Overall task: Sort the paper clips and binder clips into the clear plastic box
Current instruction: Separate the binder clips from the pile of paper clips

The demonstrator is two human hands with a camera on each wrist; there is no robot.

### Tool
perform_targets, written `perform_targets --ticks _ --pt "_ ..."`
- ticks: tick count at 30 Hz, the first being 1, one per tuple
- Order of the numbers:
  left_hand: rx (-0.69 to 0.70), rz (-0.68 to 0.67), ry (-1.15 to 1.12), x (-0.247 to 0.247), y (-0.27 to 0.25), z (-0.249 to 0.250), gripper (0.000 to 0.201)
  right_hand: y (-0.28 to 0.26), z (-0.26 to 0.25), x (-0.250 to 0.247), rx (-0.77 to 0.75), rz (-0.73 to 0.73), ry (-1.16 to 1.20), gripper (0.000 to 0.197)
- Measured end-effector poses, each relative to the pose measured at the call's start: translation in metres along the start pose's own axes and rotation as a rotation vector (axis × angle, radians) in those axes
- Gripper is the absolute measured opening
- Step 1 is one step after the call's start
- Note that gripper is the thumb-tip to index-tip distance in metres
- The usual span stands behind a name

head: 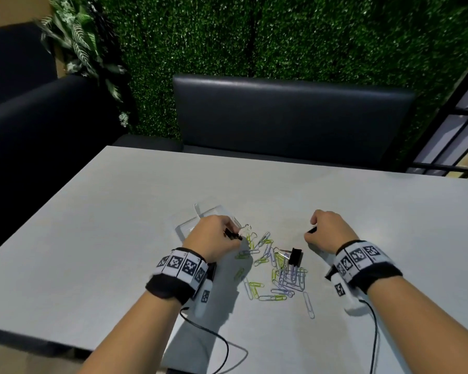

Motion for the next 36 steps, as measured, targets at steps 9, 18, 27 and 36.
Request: perform_targets --ticks 9,18,27,36 --pt "0.027 0.099 0.270 0.001 0.034 -0.001 0.020 0.004 0.012 0.011 0.006 -0.014 -0.038 0.031" --pt "-0.039 0.099 0.301 0.010 0.036 -0.017 0.047 -0.032 -0.029 0.028 -0.236 -0.112 0.034 0.046" --pt "0.110 0.026 0.287 0.028 0.009 0.010 0.042 -0.033 -0.026 0.027 -0.152 -0.045 0.003 0.042" --pt "0.251 -0.160 0.310 0.049 -0.001 0.050 0.045 -0.046 -0.019 0.006 -0.134 0.103 -0.004 0.023"
Point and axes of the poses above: each hand's wrist, its own y-axis towards the middle knuckle, its own x-axis out of the palm, z = x × y, the point moved 7 cm from there along y, towards the middle knuckle, and after that the axes turned 7 degrees about -x, right-handed, at the moved point
